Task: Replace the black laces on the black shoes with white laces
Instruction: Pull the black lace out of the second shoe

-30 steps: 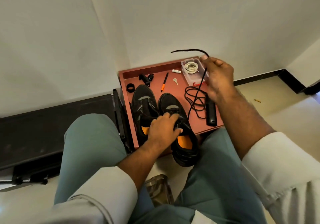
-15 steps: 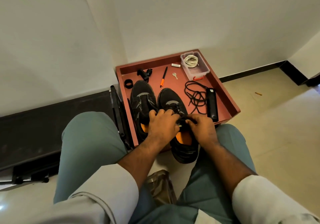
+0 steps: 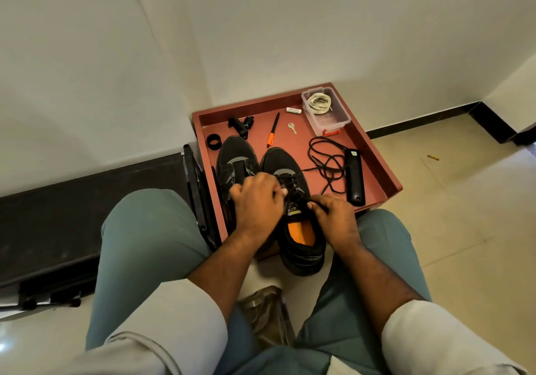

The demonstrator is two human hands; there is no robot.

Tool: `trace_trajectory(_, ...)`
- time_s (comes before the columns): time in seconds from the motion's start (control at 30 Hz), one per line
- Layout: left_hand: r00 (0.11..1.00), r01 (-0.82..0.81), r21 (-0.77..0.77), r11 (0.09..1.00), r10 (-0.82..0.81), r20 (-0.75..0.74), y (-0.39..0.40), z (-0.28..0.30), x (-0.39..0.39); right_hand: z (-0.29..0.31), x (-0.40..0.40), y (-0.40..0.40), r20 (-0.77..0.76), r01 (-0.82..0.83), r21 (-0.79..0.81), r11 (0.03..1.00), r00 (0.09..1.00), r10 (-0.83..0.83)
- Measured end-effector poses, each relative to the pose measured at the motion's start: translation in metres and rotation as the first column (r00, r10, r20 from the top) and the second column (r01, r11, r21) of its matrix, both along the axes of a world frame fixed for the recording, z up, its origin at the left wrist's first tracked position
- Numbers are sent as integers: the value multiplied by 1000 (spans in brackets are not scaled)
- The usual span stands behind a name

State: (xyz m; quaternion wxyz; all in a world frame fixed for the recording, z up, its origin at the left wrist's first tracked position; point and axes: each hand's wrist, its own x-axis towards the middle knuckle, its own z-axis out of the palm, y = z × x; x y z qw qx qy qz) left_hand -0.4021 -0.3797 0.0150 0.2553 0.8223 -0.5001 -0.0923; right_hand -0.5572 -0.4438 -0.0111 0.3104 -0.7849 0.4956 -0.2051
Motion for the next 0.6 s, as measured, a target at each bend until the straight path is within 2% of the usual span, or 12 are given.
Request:
trace_trajectory(0.07, 989, -125, -33, 992, 122, -87, 2, 0, 3, 1, -1, 0, 33, 10, 19, 1000, 999, -11)
trace_trajectory(0.1, 989, -121, -27, 992, 118, -94, 4, 0, 3, 2, 0, 0, 31, -4, 23, 1000, 1000, 3)
trace_trajectory(0.13, 994, -71, -11, 997, 70, -79, 5, 1, 2, 2, 1, 0, 24, -19, 25, 999, 1000, 18)
trace_trajectory(0.2, 992, 127, 46, 991, -127, 7, 5, 4, -1, 1, 1, 2, 26, -34, 21, 999, 999, 33)
trace_trajectory(0.27, 946, 272, 153, 950, -293, 137, 5, 4, -4, 1, 0, 2, 31, -45, 11, 999, 999, 45)
trace_trajectory(0.37, 922, 273, 219, 937, -320, 220, 5, -2, -5, 1, -1, 2, 20, -64, -11, 998, 998, 65)
trace_trajectory(0.43, 948, 253, 109, 961, -269, 173, 5, -4, -5, 2, -2, 2, 7, -76, -28, 997, 997, 76)
trace_trajectory(0.47, 979, 185, -1, 983, -184, 92, 5, -4, -4, 2, -2, 1, 5, -73, -34, 997, 997, 73)
trace_trajectory(0.5, 998, 49, -108, 993, -53, -40, 5, -3, -1, 2, -3, 0, 11, -58, -35, 998, 998, 58)
trace_trajectory(0.53, 976, -125, -186, 974, 86, -202, 4, -1, 4, 2, -4, -1, 24, -36, -32, 999, 999, 37)
trace_trajectory(0.57, 916, -291, -217, 932, 207, -343, 5, 0, 10, 2, -4, -2, 35, -13, -27, 1000, 999, 14)
trace_trajectory(0.6, 864, -399, -198, 895, 295, -409, 5, 1, 15, 2, -5, -2, 42, 7, -28, 1000, 999, -6)
